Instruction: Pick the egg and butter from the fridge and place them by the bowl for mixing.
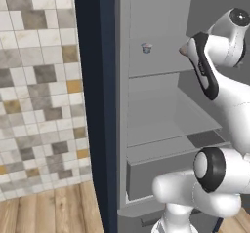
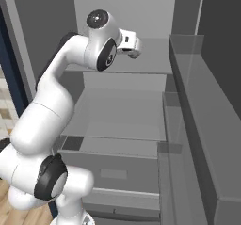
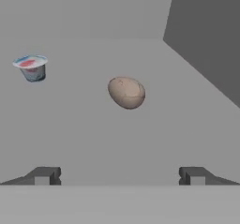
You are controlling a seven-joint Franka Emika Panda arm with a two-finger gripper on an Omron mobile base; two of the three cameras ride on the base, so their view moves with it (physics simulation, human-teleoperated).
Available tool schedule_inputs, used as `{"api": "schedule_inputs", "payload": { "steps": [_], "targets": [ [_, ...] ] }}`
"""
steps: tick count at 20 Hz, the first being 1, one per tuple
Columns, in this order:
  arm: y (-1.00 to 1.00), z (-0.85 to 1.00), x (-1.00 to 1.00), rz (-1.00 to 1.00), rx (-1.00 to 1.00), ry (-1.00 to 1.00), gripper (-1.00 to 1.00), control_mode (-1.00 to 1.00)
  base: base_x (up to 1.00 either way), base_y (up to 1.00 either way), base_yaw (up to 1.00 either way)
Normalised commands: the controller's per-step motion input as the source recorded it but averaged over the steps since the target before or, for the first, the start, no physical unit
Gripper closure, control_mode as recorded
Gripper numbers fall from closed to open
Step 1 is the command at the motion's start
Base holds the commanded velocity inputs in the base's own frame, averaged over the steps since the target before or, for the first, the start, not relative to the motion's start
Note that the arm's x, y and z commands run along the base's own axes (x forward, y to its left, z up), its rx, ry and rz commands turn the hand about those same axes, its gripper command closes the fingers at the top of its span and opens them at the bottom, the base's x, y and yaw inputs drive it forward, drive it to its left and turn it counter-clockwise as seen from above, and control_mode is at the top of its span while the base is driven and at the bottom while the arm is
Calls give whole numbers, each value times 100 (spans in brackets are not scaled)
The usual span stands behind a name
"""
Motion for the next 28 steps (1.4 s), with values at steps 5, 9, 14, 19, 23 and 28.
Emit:
{"api": "schedule_inputs", "payload": {
  "steps": [5,9,14,19,23,28],
  "targets": [
    [-8,-14,41,6,-3,2,-100,-100,0,0,0],
    [-8,-12,39,7,0,7,-100,-100,0,0,0],
    [-6,-6,45,1,0,8,-100,-100,0,0,0],
    [-6,0,47,0,0,5,-100,-100,0,0,0],
    [-5,-9,32,0,0,4,-100,-100,0,0,0],
    [-13,-15,25,0,0,0,-100,-100,0,0,0]
  ]
}}
